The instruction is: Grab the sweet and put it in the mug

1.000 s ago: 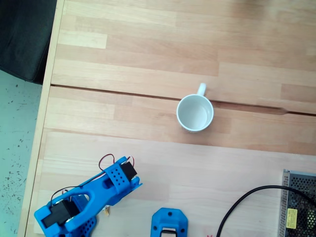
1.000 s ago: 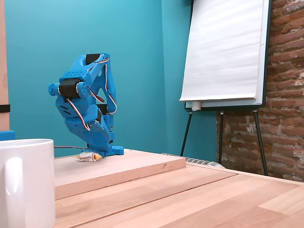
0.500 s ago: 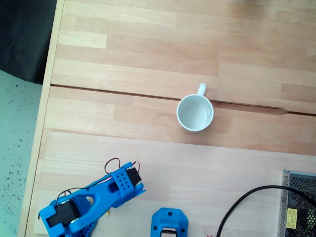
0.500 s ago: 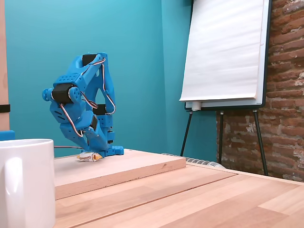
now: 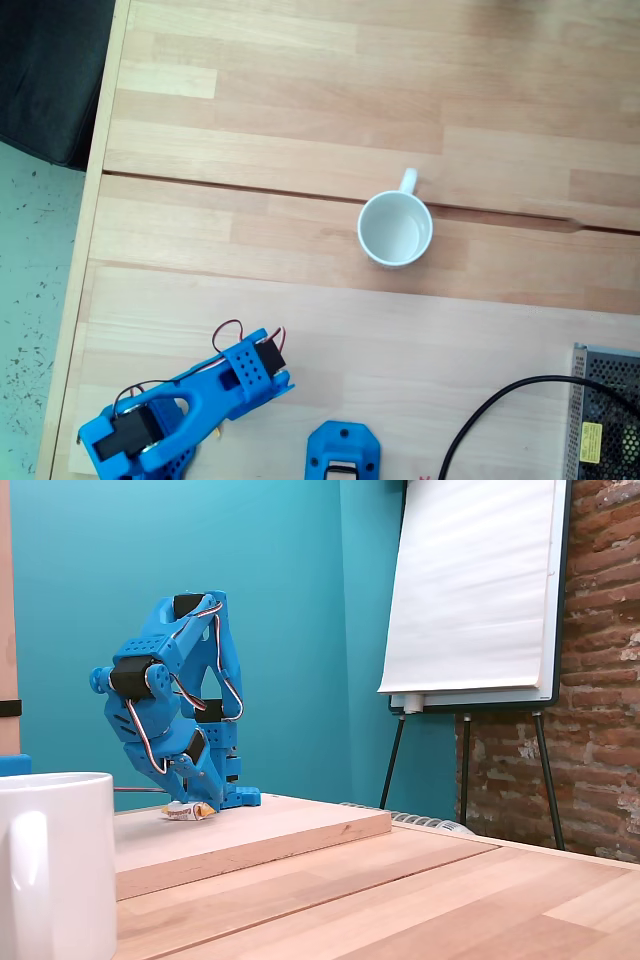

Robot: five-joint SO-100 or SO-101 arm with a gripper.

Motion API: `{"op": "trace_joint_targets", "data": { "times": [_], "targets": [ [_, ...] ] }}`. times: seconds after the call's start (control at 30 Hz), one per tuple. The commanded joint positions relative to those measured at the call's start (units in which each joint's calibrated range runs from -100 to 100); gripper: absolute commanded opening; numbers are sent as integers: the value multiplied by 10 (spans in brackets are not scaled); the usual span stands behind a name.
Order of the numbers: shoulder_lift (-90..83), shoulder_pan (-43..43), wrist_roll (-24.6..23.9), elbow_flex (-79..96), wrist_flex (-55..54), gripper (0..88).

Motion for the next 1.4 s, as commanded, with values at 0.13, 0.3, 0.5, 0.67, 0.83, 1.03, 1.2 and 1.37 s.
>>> {"op": "trace_joint_targets", "data": {
  "times": [0.13, 0.3, 0.5, 0.67, 0.83, 1.03, 1.2, 1.37],
  "targets": [
    [-14, 3, -1, -22, -18, 208],
    [-14, 2, -1, -84, -19, 208],
    [-12, -30, -2, -166, -19, 209],
    [-10, -45, -5, -159, 7, 213],
    [-6, -52, -35, -96, 102, 214],
    [-14, -46, -55, 9, 104, 214],
    [-15, -43, -55, 22, 99, 209],
    [-15, -43, -54, 17, 92, 209]
  ]
}}
